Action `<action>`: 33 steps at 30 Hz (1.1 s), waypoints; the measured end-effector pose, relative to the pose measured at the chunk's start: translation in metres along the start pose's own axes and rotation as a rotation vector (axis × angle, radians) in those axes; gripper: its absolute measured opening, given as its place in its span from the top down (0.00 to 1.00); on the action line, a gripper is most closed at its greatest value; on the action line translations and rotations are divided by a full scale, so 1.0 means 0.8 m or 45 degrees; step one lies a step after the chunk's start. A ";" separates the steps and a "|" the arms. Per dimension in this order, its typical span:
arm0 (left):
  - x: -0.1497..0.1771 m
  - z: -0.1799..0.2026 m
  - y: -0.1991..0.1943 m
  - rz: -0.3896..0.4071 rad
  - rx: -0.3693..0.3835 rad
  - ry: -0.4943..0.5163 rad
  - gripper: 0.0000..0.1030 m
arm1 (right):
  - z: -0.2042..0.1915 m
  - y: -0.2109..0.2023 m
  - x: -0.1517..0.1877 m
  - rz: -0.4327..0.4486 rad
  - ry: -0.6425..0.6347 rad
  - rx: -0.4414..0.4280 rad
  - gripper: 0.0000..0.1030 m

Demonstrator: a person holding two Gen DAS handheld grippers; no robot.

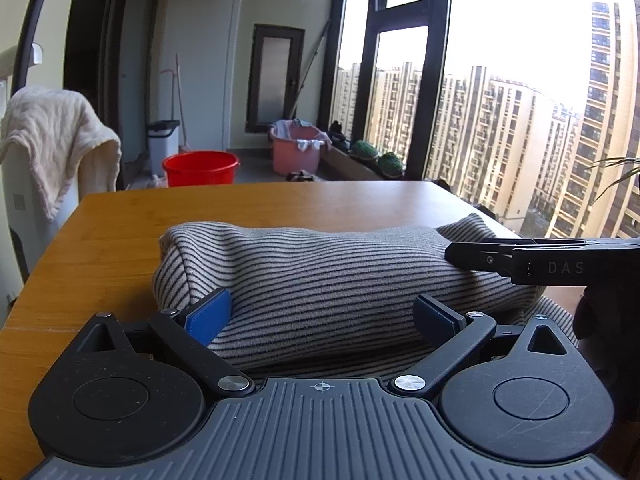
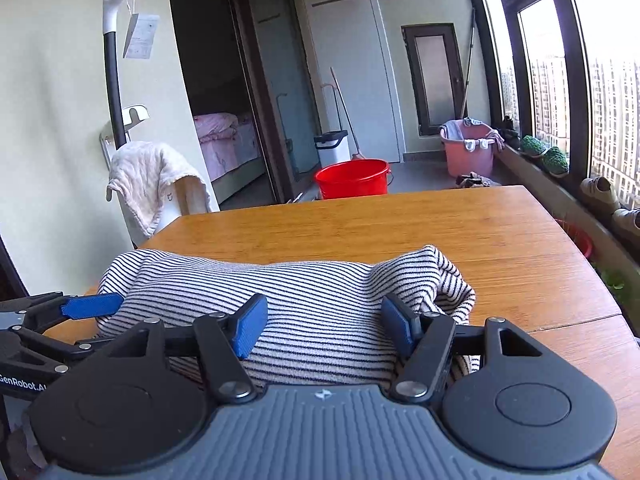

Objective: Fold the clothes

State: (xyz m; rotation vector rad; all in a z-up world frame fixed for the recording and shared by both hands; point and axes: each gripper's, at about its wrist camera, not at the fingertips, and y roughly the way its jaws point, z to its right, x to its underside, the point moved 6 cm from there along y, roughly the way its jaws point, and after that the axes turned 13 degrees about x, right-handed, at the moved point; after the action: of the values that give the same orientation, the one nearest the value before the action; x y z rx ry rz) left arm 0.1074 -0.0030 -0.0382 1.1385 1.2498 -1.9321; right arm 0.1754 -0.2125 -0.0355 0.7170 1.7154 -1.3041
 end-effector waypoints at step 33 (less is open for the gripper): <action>-0.078 -0.140 0.065 -0.217 0.060 -0.512 0.35 | 0.036 0.103 -0.075 -0.269 0.050 0.098 0.73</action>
State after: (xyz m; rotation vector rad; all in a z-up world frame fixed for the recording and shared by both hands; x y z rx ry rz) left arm 0.2181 0.0792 -0.0290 0.6332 1.1114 -2.1894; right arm 0.2807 -0.2127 -0.0244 0.6214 1.8195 -1.5167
